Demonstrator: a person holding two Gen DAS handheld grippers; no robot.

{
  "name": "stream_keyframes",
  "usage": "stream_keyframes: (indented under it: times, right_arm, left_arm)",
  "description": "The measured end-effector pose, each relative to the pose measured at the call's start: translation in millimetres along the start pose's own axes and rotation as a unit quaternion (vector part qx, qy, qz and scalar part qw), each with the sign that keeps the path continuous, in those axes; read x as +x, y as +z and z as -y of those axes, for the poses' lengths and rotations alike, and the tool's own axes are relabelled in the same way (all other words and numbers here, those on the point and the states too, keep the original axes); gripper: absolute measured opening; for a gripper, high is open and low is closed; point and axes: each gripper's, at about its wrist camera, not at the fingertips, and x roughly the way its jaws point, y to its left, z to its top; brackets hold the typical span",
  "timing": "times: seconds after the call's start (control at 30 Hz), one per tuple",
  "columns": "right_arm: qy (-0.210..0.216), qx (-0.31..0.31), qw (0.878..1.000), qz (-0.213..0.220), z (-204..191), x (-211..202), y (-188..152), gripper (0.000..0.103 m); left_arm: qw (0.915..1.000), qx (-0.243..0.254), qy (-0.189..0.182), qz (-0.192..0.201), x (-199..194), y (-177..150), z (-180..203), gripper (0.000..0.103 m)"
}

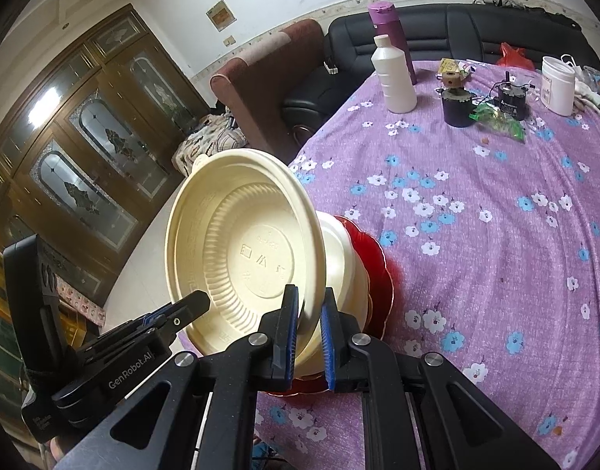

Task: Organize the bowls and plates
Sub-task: 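Hold the cream bowl tilted above the white bowl with the left tool, then lower the cream bowl into the white bowl and open the left tool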

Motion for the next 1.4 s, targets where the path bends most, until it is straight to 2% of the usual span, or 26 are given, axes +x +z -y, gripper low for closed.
stream_keyframes:
  times: [0.93, 1.4]
  right_arm:
    - [-0.007, 0.007, 0.999, -0.036, 7.9, 20.0, -0.5, 0.01]
    - [-0.008, 0.012, 0.999, -0.046, 12.2, 26.4, 3.5, 0.01]
  left_arm:
    - [0.999, -0.002, -0.003, -0.045, 19.3, -3.6, -4.1, 0.016]
    - [0.9989, 0.001, 0.001, -0.046, 20.6, -1.9, -2.4, 0.016]
